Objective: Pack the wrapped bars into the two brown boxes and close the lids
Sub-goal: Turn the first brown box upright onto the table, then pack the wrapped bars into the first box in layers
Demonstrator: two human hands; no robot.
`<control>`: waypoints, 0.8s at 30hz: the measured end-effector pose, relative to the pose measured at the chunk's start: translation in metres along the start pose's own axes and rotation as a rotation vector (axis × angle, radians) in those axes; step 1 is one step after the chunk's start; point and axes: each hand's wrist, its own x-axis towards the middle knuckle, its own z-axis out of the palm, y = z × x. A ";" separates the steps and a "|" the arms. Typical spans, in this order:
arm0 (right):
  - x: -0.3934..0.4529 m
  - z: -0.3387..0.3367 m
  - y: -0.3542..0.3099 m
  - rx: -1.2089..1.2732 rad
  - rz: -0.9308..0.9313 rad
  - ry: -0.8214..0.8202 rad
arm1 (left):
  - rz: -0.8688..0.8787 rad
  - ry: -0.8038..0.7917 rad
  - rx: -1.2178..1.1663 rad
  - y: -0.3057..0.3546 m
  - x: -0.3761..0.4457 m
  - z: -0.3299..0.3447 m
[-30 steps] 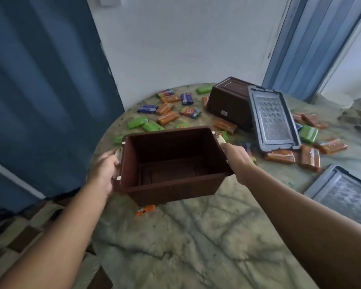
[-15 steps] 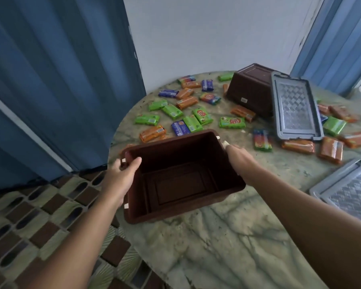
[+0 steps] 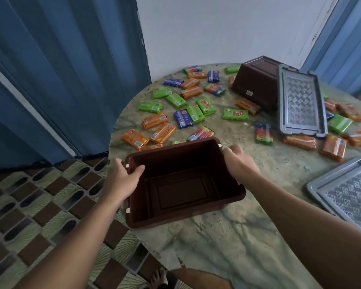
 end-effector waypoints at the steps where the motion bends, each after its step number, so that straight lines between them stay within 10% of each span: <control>1: 0.001 0.000 -0.005 -0.034 -0.042 0.053 | 0.057 0.042 0.056 0.003 0.003 -0.002; 8: 0.021 0.025 -0.043 -0.515 -0.479 -0.029 | 0.389 -0.009 0.355 0.024 0.039 0.004; 24: 0.019 0.038 -0.024 -0.646 -0.549 0.056 | 0.507 0.157 0.462 0.009 0.040 0.026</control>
